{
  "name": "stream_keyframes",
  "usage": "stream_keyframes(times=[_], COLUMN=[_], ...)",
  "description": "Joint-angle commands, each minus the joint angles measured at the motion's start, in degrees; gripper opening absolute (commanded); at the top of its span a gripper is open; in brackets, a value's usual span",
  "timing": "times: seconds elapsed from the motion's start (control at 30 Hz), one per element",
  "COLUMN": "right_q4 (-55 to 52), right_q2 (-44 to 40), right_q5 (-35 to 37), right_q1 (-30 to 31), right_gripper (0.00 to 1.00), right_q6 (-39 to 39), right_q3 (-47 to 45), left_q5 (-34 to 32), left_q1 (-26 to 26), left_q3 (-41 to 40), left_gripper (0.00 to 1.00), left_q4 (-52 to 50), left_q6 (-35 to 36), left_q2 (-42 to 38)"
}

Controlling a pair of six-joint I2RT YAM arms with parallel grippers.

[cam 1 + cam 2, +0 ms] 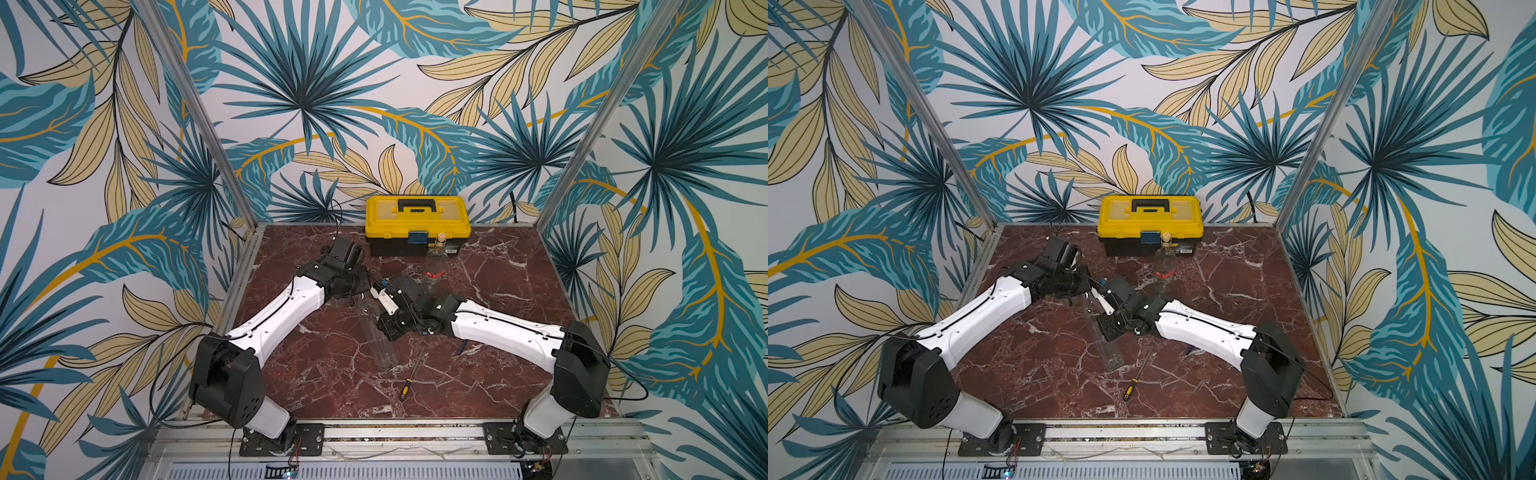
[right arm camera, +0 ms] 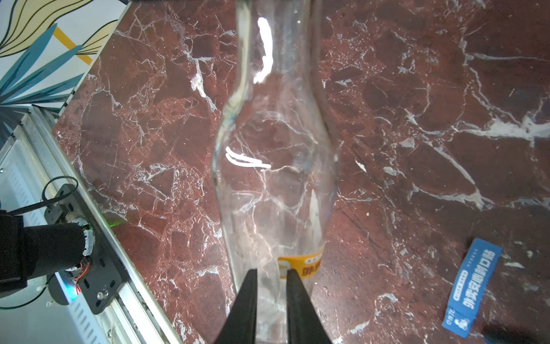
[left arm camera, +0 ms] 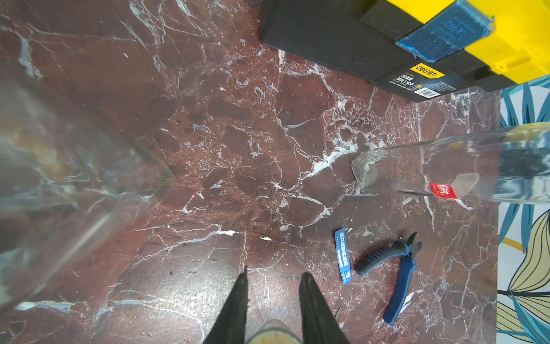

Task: Remove the label from the bottle
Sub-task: Tear open the label from the bottle.

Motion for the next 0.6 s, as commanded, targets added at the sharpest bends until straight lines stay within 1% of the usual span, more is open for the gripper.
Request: stream_keyframes(times=[0.0, 0.13, 0.37, 0.57], right_q4=[0.0, 0.2, 0.2, -0.4], right_q2=[0.9, 1.1, 1.5, 1.3], right_q5=[2.3, 2.8, 3.3, 3.8], right_q1=[0.1, 0.1, 0.2, 0.3], right_gripper=[0.16, 0.11, 0.09, 0.02], right_q6=[-0.2, -0.1, 0.0, 0.1], right_q3=[-0.8, -1.0, -1.1, -1.2], left_q5=[-0.1, -0.1, -0.3, -0.5], left_q1=[-0.7, -0.8, -0.8, -0.8], left_q3=[-0.4, -0.6, -0.4, -0.6], left_gripper=[0.00, 0.00, 0.00, 0.00], left_q4=[1.4, 1.6, 1.6, 1.7], left_q6=[-0.3, -0.4, -0.3, -0.4], left_q2=[-2.1, -2.1, -2.1, -2.3])
